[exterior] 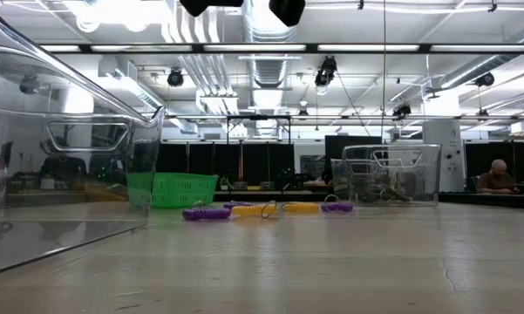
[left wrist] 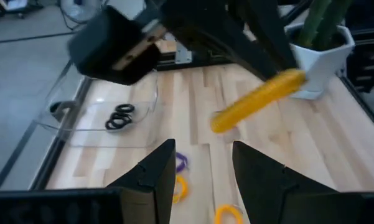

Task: Sort spring keychains
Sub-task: Put the bottom right yellow spring keychain into the bottom transparent bin

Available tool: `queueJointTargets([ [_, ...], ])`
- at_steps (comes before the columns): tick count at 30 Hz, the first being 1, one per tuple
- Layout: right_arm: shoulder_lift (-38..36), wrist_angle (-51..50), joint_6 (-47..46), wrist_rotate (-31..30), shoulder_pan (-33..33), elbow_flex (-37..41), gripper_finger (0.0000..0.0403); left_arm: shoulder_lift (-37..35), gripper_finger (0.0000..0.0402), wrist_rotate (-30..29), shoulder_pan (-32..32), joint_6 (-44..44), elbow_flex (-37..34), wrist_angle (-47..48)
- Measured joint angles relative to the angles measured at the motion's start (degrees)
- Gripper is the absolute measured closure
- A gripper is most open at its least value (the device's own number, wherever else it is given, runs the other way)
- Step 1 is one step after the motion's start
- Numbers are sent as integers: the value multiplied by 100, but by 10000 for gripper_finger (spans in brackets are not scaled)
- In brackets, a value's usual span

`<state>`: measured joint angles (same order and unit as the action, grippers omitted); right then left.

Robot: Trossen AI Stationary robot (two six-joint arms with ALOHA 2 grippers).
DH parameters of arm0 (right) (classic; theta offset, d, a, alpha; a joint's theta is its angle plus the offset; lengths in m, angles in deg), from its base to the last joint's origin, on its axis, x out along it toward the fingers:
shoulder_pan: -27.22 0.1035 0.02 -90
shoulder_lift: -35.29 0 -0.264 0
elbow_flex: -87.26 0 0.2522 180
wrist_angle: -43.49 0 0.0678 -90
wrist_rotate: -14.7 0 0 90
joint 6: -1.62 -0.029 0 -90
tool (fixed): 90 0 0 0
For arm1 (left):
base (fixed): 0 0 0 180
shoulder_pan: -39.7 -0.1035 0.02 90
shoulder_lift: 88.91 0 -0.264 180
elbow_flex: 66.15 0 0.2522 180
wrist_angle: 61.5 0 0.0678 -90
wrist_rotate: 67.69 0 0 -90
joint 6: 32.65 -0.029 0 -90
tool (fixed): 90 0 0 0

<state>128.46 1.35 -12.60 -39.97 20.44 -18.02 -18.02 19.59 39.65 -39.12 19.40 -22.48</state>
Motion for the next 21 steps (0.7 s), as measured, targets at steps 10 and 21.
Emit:
queueJointTargets([
  [10,71,331,-233,202,-110,-7,394,0,250,321,15,117,0,-381],
  [21,73,345,-278,203,-151,-4,394,0,331,327,15,362,0,-383],
])
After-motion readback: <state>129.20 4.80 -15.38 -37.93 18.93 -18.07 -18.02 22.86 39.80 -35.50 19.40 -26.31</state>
